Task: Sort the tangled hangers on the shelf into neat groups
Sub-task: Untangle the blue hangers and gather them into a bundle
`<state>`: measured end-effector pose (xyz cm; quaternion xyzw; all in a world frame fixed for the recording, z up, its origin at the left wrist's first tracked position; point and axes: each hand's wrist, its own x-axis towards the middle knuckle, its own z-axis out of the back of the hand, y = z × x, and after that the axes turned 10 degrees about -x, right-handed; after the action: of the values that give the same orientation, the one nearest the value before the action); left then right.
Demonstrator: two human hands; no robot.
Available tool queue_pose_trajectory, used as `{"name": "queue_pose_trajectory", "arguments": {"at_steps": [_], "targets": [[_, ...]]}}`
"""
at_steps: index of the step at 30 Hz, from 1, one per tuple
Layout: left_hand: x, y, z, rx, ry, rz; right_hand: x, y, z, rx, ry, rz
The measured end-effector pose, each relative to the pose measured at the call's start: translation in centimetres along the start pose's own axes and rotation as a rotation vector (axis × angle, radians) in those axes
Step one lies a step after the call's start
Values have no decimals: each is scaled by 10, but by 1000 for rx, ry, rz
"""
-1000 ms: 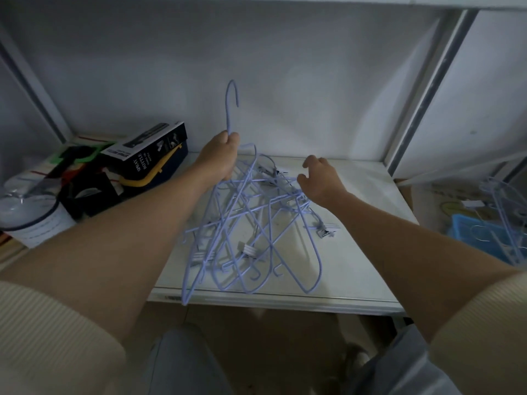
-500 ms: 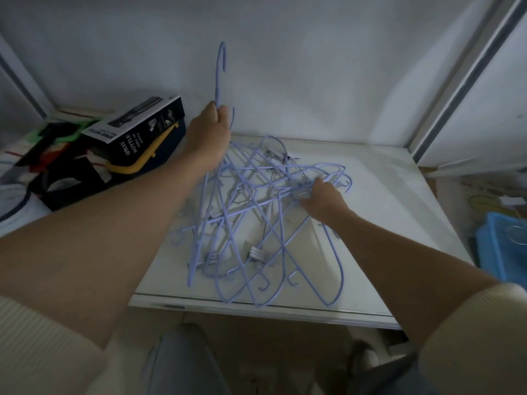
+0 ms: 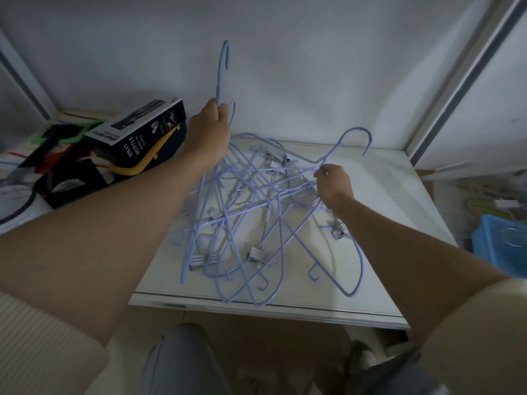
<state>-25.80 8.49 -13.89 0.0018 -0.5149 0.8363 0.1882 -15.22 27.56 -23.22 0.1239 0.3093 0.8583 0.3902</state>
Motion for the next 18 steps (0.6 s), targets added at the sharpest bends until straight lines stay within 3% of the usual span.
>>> {"name": "queue_pose_trajectory", "arguments": {"at_steps": [13, 16, 18], "targets": [[-39, -35, 5, 65, 59, 6, -28, 0, 82, 83, -119, 4], [-48, -42, -1, 64, 50, -24, -40, 2, 95, -9, -168, -82], [-50, -44, -1, 56, 41, -35, -47, 2, 103, -176, -191, -19]]}}
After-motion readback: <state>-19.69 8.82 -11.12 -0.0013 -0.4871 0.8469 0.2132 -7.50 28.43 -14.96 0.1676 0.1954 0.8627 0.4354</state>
